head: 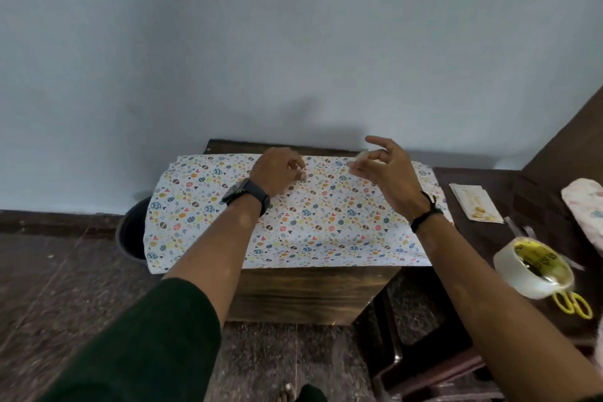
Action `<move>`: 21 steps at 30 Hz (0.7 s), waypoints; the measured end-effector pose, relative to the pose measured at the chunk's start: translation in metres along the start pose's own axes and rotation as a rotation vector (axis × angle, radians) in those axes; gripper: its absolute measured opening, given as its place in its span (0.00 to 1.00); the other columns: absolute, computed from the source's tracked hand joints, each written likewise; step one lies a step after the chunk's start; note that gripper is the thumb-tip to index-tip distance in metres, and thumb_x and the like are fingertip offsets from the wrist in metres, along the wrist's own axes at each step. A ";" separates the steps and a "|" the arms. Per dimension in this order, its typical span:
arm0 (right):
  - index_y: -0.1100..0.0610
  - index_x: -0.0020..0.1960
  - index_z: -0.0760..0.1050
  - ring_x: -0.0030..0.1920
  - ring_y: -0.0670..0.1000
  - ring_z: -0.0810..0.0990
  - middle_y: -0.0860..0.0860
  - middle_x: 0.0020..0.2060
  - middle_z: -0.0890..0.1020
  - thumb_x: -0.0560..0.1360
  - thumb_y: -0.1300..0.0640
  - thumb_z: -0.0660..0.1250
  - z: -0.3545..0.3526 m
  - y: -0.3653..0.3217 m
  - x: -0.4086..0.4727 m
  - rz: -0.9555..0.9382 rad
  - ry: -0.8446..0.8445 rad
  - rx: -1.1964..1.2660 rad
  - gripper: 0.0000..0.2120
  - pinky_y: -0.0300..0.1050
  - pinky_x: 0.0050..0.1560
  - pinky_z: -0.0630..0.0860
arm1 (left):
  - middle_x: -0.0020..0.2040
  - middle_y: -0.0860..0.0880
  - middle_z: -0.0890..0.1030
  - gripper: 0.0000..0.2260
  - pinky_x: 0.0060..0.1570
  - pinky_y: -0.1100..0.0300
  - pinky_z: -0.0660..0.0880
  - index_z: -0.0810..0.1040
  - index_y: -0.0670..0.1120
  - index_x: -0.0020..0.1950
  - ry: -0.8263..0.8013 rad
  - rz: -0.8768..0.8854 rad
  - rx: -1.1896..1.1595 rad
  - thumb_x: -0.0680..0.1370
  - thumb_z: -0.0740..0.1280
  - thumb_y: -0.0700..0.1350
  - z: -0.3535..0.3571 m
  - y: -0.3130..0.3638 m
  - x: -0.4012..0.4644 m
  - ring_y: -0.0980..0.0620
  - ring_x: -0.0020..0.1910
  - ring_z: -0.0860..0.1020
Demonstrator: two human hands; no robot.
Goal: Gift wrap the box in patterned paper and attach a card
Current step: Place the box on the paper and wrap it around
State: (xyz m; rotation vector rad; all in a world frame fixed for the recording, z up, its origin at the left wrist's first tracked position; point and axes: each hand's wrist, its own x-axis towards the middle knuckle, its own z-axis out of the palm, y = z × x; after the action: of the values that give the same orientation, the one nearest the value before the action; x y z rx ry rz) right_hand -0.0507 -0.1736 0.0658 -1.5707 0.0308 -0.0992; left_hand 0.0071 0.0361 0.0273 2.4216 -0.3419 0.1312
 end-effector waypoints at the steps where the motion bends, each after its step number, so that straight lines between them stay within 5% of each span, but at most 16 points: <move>1: 0.61 0.67 0.67 0.51 0.60 0.82 0.59 0.44 0.80 0.69 0.66 0.73 0.008 0.005 0.006 -0.003 0.010 -0.030 0.29 0.53 0.54 0.79 | 0.47 0.47 0.81 0.08 0.47 0.55 0.75 0.83 0.44 0.49 -0.009 0.009 -0.026 0.71 0.74 0.44 -0.001 -0.003 0.002 0.48 0.48 0.78; 3: 0.61 0.65 0.69 0.50 0.58 0.82 0.60 0.45 0.81 0.70 0.66 0.72 0.022 0.014 0.019 -0.019 0.024 -0.119 0.25 0.53 0.54 0.79 | 0.48 0.49 0.78 0.10 0.48 0.58 0.72 0.82 0.44 0.51 -0.054 0.041 -0.024 0.71 0.74 0.43 -0.003 -0.007 0.009 0.46 0.52 0.76; 7: 0.59 0.56 0.75 0.47 0.54 0.83 0.55 0.43 0.83 0.71 0.65 0.72 0.038 0.022 0.039 -0.054 0.032 -0.284 0.15 0.50 0.52 0.81 | 0.69 0.47 0.70 0.22 0.63 0.56 0.62 0.74 0.46 0.65 -0.224 0.047 0.075 0.72 0.73 0.46 -0.010 -0.009 0.024 0.47 0.69 0.65; 11: 0.56 0.47 0.77 0.44 0.52 0.84 0.54 0.42 0.83 0.71 0.63 0.73 0.044 0.027 0.052 -0.099 0.085 -0.378 0.08 0.44 0.48 0.81 | 0.66 0.49 0.74 0.27 0.58 0.59 0.67 0.72 0.47 0.65 -0.319 -0.054 -0.026 0.69 0.76 0.49 -0.013 -0.015 0.040 0.50 0.65 0.71; 16: 0.54 0.63 0.69 0.42 0.45 0.82 0.49 0.41 0.83 0.71 0.62 0.73 0.047 0.031 0.061 -0.160 0.122 -0.483 0.24 0.36 0.46 0.79 | 0.61 0.49 0.77 0.25 0.52 0.61 0.66 0.76 0.47 0.62 -0.342 -0.072 -0.031 0.67 0.78 0.49 -0.016 -0.015 0.050 0.52 0.61 0.73; 21: 0.54 0.63 0.70 0.42 0.46 0.83 0.48 0.41 0.83 0.71 0.62 0.72 0.048 0.033 0.064 -0.205 0.096 -0.513 0.23 0.40 0.47 0.80 | 0.53 0.52 0.78 0.22 0.47 0.60 0.68 0.78 0.47 0.57 -0.386 -0.063 -0.025 0.66 0.78 0.48 -0.017 -0.013 0.056 0.53 0.52 0.75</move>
State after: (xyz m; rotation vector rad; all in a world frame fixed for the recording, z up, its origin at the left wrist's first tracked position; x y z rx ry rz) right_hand 0.0186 -0.1309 0.0355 -2.0779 -0.0321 -0.3500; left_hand 0.0647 0.0445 0.0427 2.4216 -0.4348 -0.3705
